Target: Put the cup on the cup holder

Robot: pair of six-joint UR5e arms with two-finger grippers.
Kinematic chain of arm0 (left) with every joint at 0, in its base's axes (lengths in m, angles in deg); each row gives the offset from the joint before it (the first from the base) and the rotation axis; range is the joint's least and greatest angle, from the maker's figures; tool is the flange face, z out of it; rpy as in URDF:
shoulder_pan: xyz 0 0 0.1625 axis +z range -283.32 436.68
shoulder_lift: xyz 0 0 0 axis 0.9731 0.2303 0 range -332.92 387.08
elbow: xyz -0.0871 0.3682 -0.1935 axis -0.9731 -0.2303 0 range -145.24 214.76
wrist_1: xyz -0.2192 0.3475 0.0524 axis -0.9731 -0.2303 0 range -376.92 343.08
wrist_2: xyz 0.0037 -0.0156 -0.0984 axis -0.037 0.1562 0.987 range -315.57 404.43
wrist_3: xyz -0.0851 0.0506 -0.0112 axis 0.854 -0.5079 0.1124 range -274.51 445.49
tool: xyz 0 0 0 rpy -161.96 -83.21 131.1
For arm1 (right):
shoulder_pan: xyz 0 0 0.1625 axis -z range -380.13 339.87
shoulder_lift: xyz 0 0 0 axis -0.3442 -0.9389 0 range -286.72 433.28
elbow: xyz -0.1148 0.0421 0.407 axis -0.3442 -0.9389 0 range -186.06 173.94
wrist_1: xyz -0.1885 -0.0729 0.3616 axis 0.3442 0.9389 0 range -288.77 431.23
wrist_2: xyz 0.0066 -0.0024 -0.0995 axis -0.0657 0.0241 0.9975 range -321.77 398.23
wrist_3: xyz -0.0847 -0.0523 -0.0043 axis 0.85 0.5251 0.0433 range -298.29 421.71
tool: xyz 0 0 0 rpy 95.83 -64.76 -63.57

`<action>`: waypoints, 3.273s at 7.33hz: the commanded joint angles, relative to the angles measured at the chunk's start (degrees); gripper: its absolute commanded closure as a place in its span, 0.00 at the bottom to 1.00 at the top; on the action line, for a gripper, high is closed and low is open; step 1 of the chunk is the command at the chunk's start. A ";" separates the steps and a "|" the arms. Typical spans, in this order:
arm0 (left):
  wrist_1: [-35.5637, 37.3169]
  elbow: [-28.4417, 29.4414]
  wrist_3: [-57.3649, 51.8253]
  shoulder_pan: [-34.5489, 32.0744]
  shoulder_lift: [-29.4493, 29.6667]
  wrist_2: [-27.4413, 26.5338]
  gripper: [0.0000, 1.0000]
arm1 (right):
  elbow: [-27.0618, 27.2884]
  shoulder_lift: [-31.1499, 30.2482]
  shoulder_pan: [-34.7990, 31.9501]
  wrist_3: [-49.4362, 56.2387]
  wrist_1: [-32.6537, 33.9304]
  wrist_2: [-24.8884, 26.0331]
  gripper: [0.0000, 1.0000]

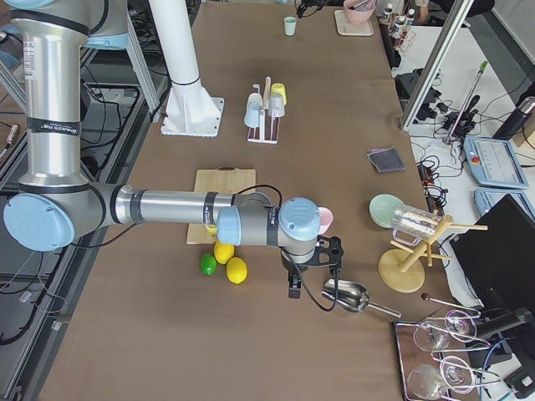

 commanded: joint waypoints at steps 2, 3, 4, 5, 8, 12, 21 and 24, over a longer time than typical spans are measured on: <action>1.16 1.53 -2.85 5.17 -1.10 -10.16 0.01 | 0.07 -0.22 -0.06 0.08 0.09 -0.01 0.00; 1.24 2.32 -5.64 10.15 -1.19 -13.43 0.01 | 0.07 -0.31 0.03 0.26 0.09 0.07 0.00; 1.16 2.94 -10.98 11.42 -1.28 -19.20 0.01 | 0.42 0.03 1.07 0.35 0.17 0.16 0.00; 1.16 2.95 -16.34 11.60 -1.45 -22.22 0.01 | 2.07 -0.05 2.13 0.35 0.26 0.16 0.00; 0.90 3.47 -19.73 15.29 -3.29 -24.62 0.01 | 12.44 0.21 10.39 0.35 2.62 4.88 0.00; -5.69 6.09 -24.12 18.54 -8.05 -24.71 0.01 | 11.58 18.54 23.48 0.44 23.60 16.12 0.00; -17.99 13.65 -24.21 21.10 -14.29 -24.71 0.01 | -15.22 42.77 30.61 27.98 37.51 22.92 0.00; -19.32 15.16 -25.08 21.10 -14.55 -24.71 0.01 | -18.46 43.98 37.53 28.74 38.40 30.64 0.00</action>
